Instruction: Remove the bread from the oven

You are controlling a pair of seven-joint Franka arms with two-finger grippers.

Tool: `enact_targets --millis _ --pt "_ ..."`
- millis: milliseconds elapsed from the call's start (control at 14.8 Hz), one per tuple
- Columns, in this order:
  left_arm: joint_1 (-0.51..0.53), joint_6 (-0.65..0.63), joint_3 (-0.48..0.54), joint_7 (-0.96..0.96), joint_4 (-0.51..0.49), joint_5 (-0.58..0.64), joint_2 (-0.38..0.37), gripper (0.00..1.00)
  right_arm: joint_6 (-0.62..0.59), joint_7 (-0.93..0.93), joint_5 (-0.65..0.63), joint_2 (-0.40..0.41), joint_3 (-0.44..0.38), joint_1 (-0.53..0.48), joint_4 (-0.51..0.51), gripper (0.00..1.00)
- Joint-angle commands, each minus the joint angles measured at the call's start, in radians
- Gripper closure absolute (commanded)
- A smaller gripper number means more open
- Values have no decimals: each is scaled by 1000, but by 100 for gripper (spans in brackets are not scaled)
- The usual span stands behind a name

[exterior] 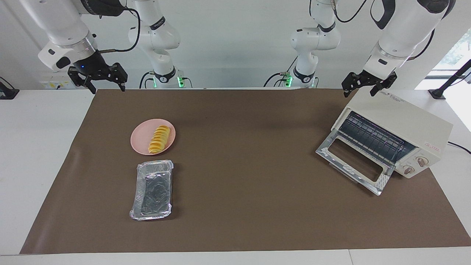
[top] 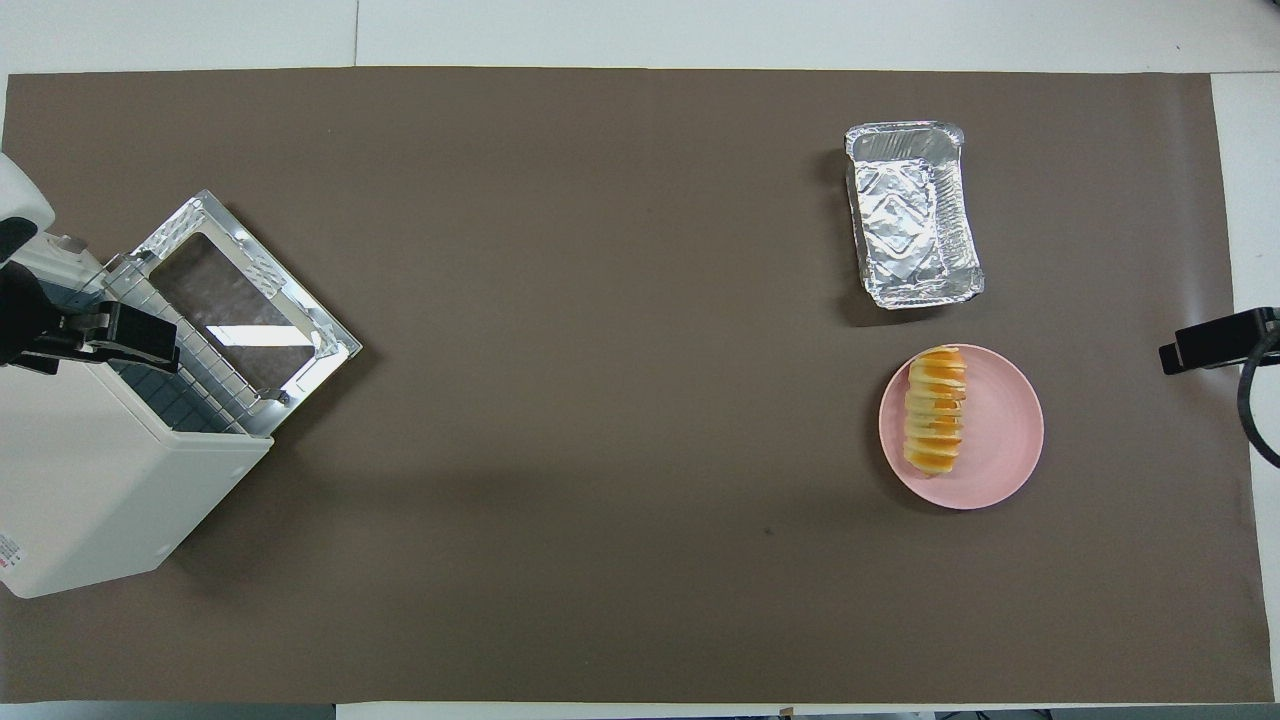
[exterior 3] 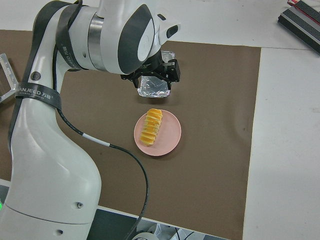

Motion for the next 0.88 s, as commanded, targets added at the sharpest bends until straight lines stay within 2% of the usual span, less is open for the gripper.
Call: enact_targets --millis 0,270,810 --pt "0 18 4 2 -33 -13 -31 0 -14 -14 11 14 6 -10 18 0" --pt "0 18 5 2 -33 -15 -31 0 46 -16 -32 3 6 -4 -12 0" --pt "0 18 4 2 -33 -15 -31 0 46 -16 -33 2 6 -7 -15 0"
